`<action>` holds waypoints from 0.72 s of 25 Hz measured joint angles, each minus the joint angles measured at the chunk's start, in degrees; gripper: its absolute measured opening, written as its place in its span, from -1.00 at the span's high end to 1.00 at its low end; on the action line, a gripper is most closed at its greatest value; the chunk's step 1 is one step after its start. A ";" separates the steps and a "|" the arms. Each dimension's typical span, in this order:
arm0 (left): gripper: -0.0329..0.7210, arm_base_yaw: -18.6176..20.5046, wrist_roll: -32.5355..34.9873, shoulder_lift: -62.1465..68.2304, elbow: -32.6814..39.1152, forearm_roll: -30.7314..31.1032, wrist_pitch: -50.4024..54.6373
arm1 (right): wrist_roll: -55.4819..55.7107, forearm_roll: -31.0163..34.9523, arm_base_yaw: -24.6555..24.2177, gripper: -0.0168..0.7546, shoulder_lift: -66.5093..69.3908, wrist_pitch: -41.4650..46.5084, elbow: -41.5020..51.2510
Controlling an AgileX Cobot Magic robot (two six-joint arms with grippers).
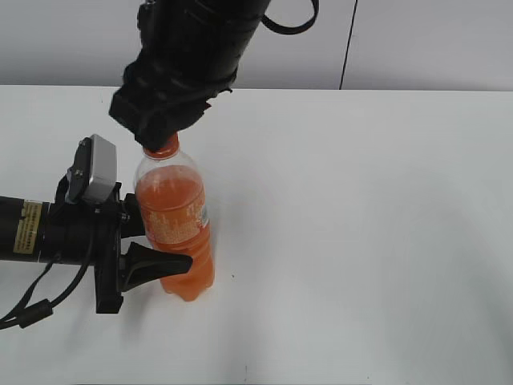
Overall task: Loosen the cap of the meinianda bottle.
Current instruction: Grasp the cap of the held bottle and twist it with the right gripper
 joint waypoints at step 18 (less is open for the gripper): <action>-0.10 0.00 -0.05 0.00 0.00 0.01 -0.05 | -45.91 -0.98 0.00 0.30 -0.05 0.16 -0.36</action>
